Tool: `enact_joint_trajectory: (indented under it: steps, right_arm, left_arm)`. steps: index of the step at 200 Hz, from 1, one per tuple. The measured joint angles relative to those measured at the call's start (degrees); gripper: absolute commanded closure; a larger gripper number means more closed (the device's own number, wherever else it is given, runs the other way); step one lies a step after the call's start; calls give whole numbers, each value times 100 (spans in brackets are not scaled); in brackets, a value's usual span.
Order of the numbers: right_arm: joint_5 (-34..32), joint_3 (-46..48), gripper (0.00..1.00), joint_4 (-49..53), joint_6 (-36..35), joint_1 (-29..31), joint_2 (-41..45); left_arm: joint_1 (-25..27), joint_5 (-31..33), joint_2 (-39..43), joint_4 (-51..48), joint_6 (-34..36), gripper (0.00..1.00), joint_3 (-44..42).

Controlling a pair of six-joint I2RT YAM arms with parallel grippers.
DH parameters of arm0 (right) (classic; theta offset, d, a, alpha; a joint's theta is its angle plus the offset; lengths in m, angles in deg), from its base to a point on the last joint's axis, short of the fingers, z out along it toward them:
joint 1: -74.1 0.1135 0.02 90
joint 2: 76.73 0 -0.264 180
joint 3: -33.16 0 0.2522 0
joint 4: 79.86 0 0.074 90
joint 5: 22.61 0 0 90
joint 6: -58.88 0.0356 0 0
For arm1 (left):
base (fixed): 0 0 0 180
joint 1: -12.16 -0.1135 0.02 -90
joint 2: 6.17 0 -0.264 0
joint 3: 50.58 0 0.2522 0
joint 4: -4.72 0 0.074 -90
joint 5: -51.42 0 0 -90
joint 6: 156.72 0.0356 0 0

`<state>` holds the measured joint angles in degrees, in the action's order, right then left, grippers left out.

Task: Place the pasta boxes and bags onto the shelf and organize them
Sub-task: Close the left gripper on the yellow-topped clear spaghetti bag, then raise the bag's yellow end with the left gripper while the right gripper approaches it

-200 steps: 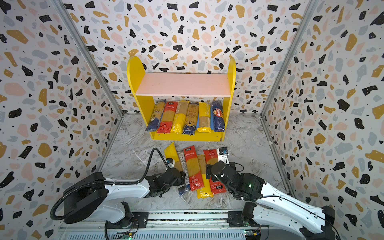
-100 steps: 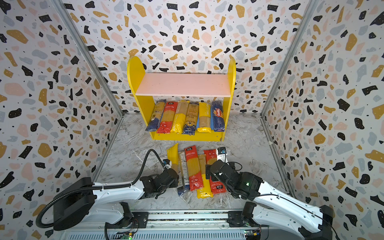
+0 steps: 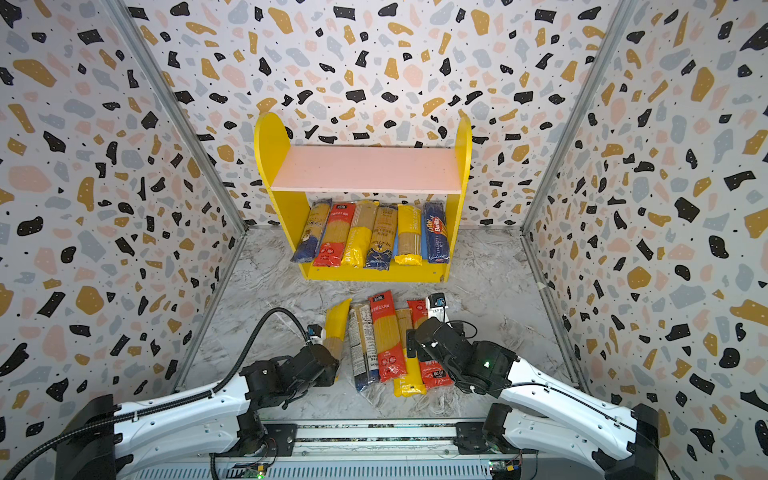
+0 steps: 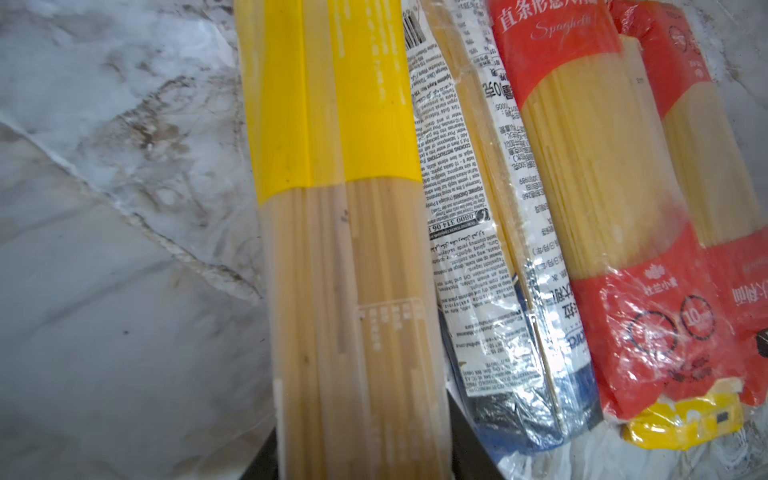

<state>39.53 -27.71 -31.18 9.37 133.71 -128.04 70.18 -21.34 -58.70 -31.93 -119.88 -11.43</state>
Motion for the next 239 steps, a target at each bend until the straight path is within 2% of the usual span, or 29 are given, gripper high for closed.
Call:
enact_joint_trajectory:
  steps: [60,131,187,239]
  right_arm:
    - [129,-302,1,-103,-271,0,-81]
    - [890,-629,1,-555,-876,-4,-168]
    - [925,-1071,1,-608,-1097,-4,-286]
    - [903,-1298,1,-575,-1147,-4,-297]
  left_arm:
    - [2,118,846,-1016,426,100,511]
    - [2,260,949,-1652,1012,100,1327]
    - [2,256,1185,-1878,1523,100,1961]
    - [2,260,1298,-1908,1808,100,2149]
